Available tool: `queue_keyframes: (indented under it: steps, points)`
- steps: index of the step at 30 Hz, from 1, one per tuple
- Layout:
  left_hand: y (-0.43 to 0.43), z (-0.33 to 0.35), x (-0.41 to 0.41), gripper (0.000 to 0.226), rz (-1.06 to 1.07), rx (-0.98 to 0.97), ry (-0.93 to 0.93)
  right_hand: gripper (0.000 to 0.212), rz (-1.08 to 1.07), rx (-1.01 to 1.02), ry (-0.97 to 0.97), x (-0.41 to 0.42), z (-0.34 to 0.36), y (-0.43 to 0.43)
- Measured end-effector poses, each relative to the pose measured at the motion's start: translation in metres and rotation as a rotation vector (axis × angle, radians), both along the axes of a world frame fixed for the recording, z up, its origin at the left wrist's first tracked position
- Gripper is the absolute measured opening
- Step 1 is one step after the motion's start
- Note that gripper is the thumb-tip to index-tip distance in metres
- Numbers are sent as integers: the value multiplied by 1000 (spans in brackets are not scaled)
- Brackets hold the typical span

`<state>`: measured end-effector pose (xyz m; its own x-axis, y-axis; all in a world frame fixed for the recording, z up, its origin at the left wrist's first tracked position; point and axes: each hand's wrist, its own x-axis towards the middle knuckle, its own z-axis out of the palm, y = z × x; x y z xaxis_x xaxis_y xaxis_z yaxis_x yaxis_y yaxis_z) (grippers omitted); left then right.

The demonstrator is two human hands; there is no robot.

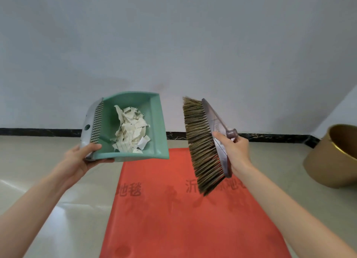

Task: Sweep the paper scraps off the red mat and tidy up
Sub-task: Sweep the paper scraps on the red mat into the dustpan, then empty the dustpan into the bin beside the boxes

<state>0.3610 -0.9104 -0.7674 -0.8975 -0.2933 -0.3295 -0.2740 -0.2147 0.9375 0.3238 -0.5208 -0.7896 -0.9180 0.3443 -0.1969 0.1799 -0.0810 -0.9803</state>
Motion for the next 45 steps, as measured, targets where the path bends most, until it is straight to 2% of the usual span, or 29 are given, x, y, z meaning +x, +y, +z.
queue_keyframes:
  steps: [5,8,11,15,18,21,25,29,31,36,40,42,45]
  points:
    - [28,91,-4,34,-29,16,-67,28,-7,-13,-55,4,103,1]
    - [46,158,-3,27,-39,14,-97,30,-55,-56,-103,16,175,10]
    - [70,233,-2,28,-62,-2,-111,23,-105,-126,-133,34,252,26]
    - [107,337,4,31,-121,0,-126,38,-158,-171,-192,65,352,56]
    - [140,403,10,32,-172,1,-148,31,-208,-175,-226,91,418,83]
    - [176,459,16,41,-222,31,-170,26,-269,-155,-258,122,476,111]
    - [236,515,20,49,-329,47,-154,21,-343,-85,-263,168,533,149]
    - [303,541,20,53,-408,72,-133,20,-429,-70,-278,210,553,188]
    - [339,543,19,54,-433,61,-133,28,-466,-94,-302,228,553,210]
    - [429,533,25,37,-456,88,-152,25,-495,-112,-378,257,546,275]
    - [498,517,23,33,-449,88,-181,24,-456,-121,-420,260,542,332]
    - [530,505,20,36,-433,99,-198,29,-453,-132,-423,257,535,360]
    - [571,485,9,46,-419,122,-183,20,-459,-144,-413,245,522,397]
